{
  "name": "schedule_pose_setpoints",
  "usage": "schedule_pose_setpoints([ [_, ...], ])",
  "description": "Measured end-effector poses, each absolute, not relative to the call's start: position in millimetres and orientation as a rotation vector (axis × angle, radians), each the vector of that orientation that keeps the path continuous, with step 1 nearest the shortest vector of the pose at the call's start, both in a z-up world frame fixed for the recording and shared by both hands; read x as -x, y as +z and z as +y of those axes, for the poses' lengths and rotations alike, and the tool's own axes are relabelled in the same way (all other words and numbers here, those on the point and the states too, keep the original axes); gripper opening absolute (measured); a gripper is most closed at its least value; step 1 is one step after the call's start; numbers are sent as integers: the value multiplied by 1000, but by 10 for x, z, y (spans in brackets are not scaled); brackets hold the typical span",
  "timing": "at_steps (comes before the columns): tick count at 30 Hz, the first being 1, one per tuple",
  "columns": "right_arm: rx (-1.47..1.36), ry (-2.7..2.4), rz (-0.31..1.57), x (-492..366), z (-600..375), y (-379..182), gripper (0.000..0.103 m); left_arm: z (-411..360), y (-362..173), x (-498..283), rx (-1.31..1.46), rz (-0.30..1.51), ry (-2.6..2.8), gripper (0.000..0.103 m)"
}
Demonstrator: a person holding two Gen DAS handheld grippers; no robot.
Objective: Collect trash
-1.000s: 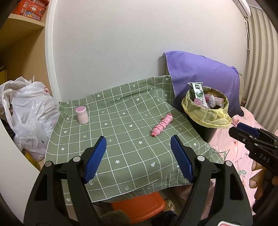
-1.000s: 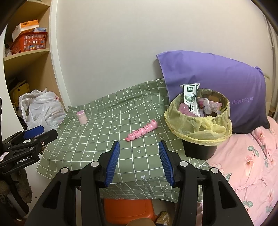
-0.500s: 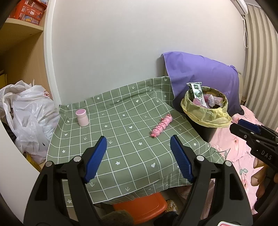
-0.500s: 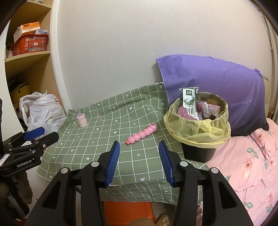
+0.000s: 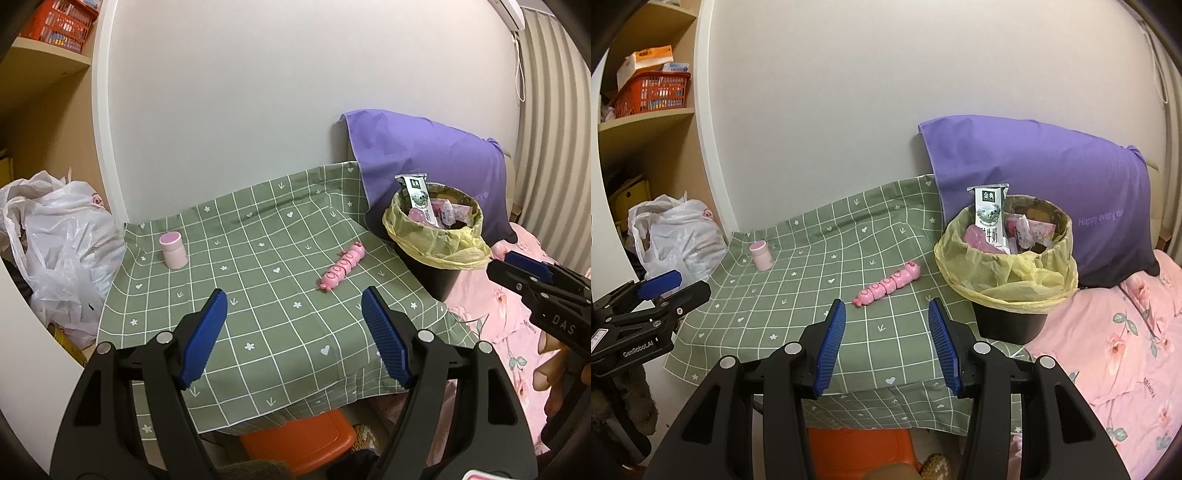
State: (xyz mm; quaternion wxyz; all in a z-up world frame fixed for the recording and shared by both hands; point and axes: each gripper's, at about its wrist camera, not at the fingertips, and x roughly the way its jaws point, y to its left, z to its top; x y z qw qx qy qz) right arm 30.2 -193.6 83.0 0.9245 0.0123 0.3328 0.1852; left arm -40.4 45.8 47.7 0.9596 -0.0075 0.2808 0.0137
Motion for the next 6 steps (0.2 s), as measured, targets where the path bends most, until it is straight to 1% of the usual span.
schedule_pose_setpoints([
  [5,5,422,709,-528,-1746,754,44,644,298,217,43,648,49,71],
  [6,24,452,726,-640,-1644,696,48,801,201,103,79,675,77,71],
])
